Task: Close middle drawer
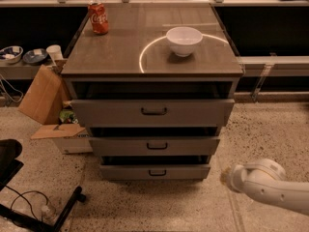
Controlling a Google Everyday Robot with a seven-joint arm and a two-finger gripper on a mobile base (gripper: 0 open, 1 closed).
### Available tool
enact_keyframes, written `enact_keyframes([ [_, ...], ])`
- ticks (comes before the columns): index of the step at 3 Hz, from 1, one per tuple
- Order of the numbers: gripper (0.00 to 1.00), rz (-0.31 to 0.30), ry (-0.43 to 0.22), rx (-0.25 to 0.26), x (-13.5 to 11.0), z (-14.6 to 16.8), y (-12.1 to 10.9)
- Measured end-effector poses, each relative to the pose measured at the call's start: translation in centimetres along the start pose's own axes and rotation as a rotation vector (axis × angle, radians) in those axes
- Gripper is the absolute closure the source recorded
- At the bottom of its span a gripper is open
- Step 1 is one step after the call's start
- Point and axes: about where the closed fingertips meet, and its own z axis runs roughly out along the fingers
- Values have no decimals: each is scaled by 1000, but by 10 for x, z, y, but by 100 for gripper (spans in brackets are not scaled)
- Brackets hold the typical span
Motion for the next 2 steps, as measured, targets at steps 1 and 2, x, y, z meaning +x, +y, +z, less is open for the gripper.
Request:
enact_keyframes([
  [1,100,-23,85,-11,46,-50,16],
  [2,100,-65,166,-5,69,-103,11],
])
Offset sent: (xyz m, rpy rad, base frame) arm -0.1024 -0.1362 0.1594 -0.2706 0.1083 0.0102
